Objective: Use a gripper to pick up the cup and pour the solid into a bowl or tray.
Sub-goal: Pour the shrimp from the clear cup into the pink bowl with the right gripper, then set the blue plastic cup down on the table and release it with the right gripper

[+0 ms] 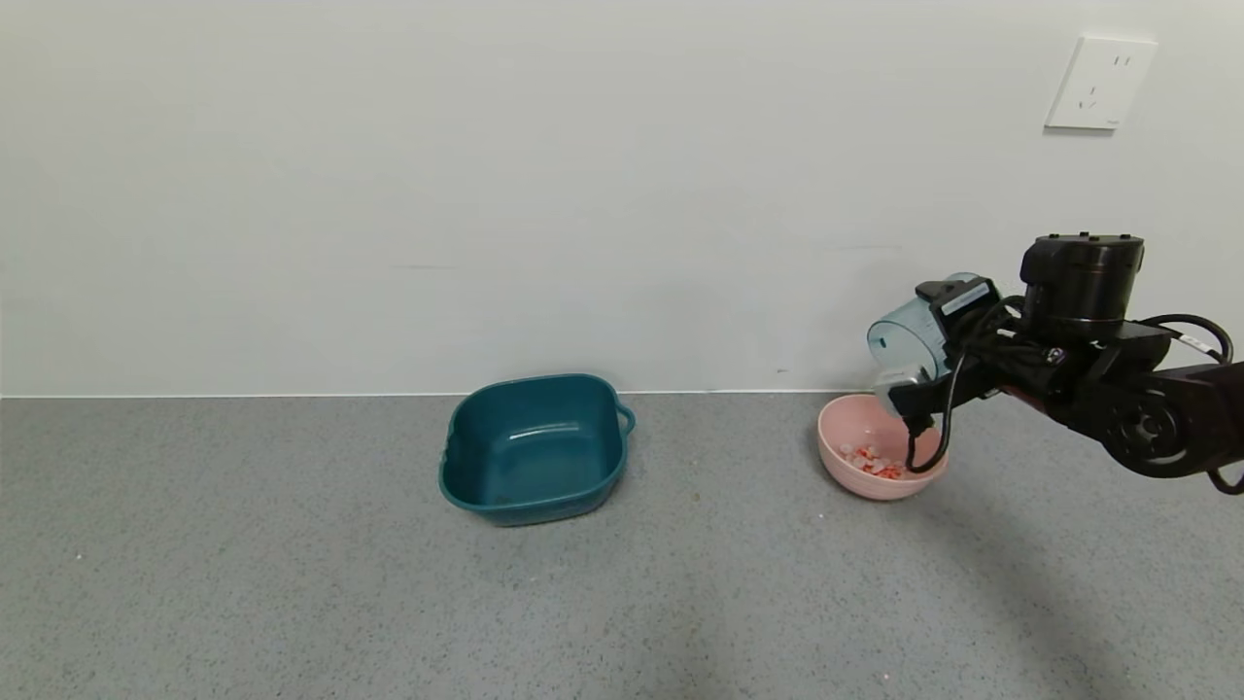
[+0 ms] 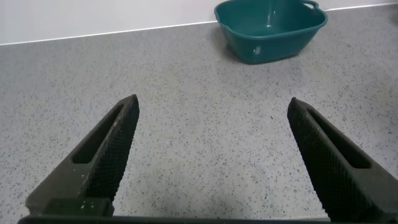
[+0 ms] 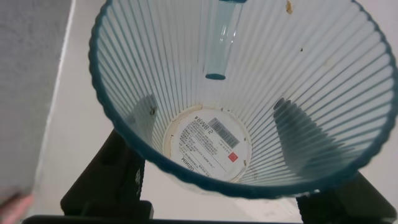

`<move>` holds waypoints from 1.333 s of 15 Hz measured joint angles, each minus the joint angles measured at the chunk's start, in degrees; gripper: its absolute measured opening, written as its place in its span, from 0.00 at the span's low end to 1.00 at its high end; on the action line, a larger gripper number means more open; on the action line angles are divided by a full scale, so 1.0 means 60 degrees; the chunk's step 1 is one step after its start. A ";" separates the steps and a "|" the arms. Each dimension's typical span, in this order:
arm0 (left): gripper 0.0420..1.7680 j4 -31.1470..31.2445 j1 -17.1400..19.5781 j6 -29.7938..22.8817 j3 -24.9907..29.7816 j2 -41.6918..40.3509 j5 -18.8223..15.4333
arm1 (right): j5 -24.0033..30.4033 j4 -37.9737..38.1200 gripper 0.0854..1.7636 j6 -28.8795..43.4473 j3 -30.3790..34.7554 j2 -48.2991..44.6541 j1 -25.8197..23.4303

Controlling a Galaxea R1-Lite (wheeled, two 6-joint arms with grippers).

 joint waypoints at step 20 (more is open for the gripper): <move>0.97 0.0004 0.0000 0.0004 0.0000 0.0000 0.0000 | -0.0419 -0.0028 0.74 1.5055 0.0492 -0.0106 0.3472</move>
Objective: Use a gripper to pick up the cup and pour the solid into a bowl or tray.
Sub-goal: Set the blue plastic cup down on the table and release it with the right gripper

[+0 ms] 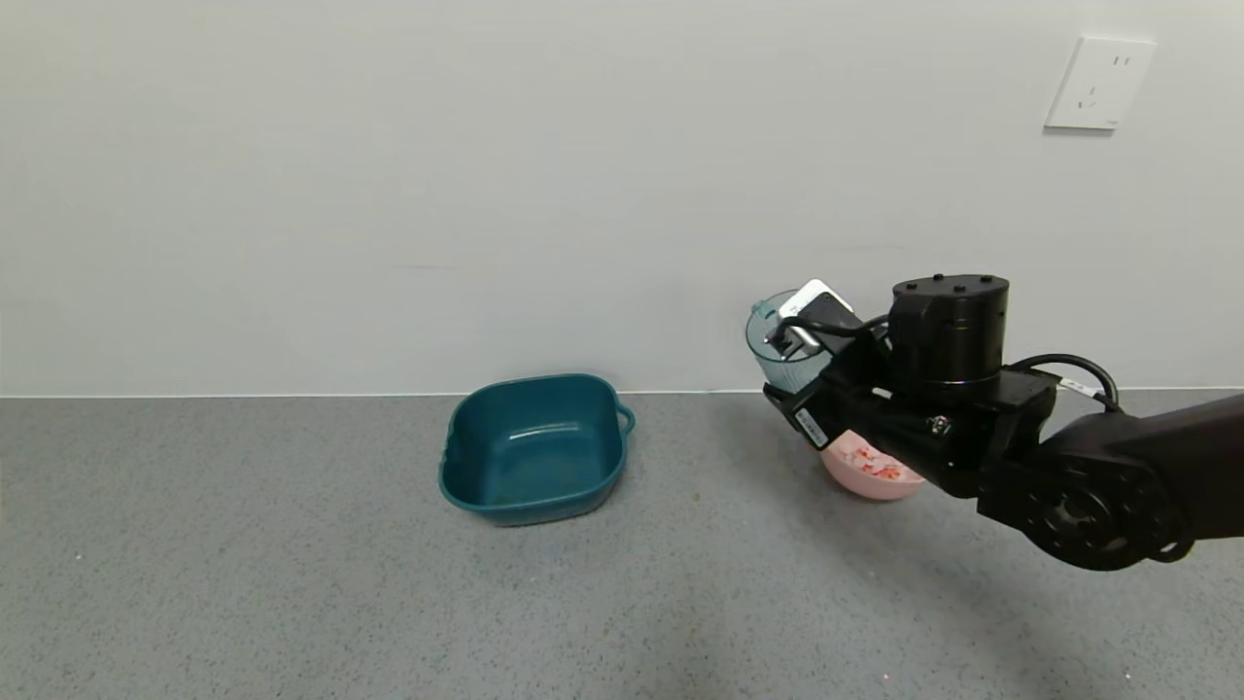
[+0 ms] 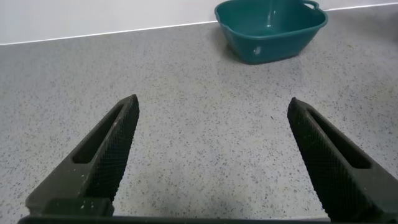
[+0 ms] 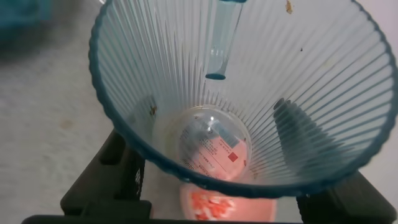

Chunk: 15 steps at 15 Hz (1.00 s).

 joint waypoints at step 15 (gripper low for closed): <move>0.97 -0.0004 0.0000 0.0000 0.0000 0.0000 -0.0004 | -0.0358 -0.0595 0.74 0.3064 0.0776 -0.0553 0.0660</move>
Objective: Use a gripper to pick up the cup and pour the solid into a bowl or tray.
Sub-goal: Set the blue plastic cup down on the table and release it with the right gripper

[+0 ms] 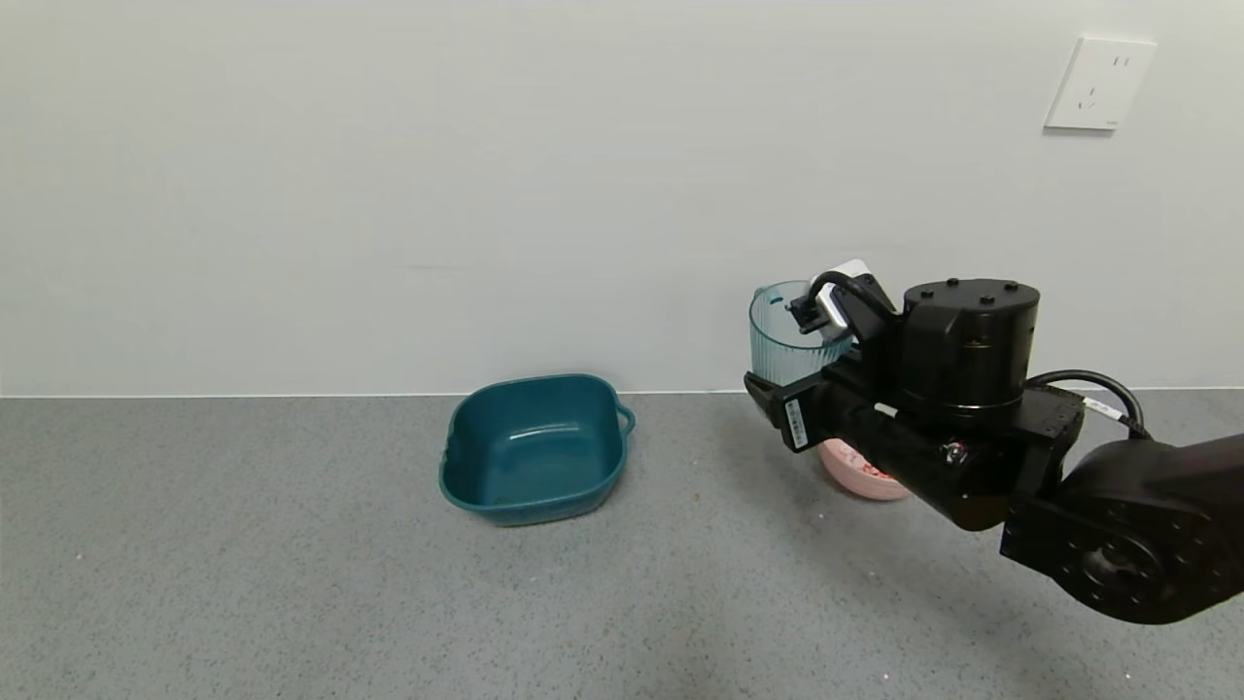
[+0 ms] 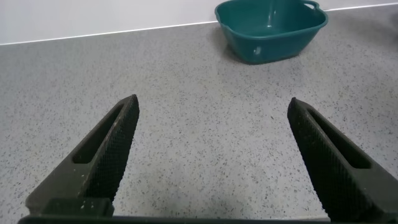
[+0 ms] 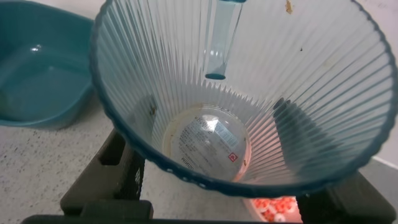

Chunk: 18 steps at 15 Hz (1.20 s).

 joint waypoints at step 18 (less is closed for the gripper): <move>0.97 0.0000 0.0000 0.0000 0.0000 0.0000 0.0004 | 0.0041 -0.1449 0.74 0.1319 0.1713 0.1890 0.0130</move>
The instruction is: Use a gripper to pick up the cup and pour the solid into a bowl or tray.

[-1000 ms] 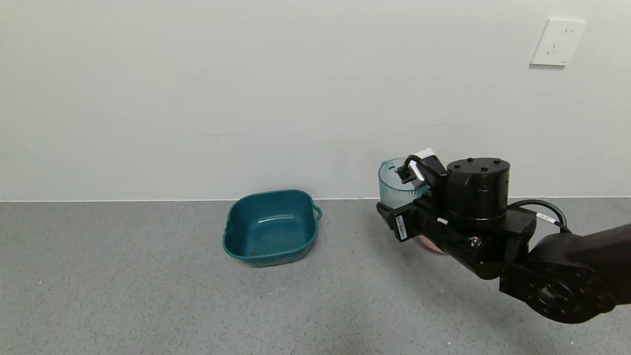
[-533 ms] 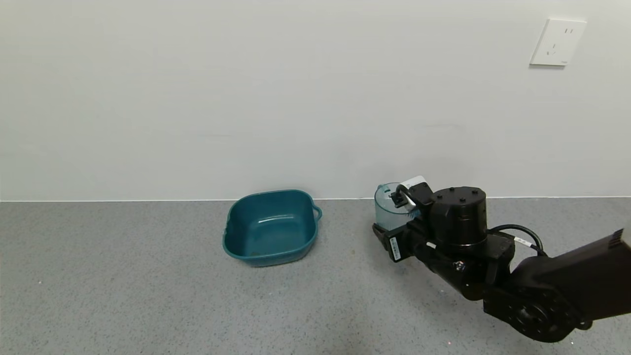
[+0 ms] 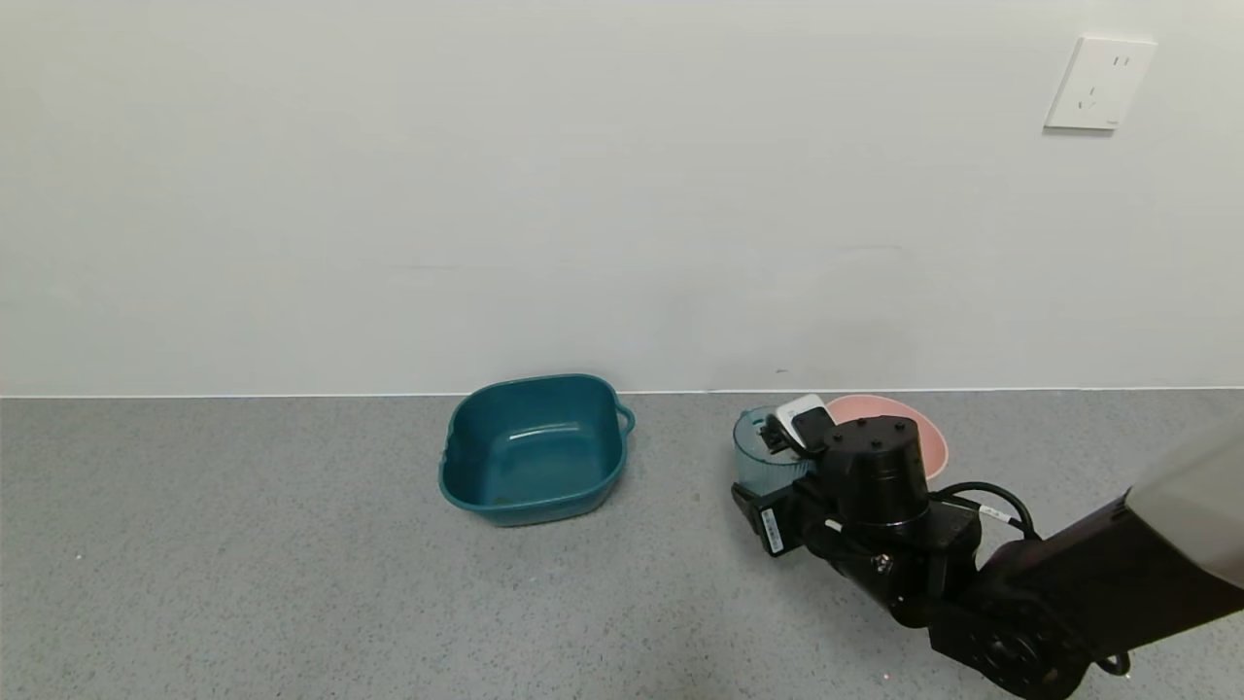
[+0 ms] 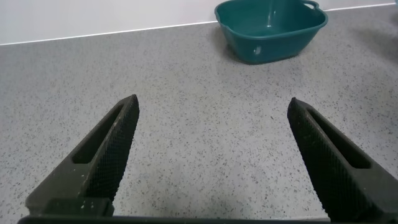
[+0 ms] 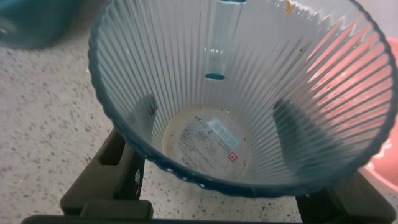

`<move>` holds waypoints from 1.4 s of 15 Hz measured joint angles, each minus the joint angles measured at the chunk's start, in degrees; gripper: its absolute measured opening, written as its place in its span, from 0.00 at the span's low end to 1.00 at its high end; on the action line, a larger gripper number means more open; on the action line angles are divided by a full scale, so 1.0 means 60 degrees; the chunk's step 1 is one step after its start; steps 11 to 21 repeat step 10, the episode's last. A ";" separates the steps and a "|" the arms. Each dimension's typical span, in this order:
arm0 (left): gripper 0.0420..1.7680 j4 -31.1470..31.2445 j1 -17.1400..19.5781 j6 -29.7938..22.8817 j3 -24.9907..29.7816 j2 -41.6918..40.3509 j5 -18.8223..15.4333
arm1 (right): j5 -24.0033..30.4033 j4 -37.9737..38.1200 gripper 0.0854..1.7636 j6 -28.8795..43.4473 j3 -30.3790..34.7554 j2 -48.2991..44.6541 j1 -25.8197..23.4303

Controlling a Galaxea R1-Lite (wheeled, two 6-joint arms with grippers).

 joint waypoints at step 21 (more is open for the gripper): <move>0.97 0.0004 0.0000 0.0000 0.0000 0.0000 0.0000 | 0.0014 -0.0012 0.74 -0.0008 0.0047 0.0624 0.0012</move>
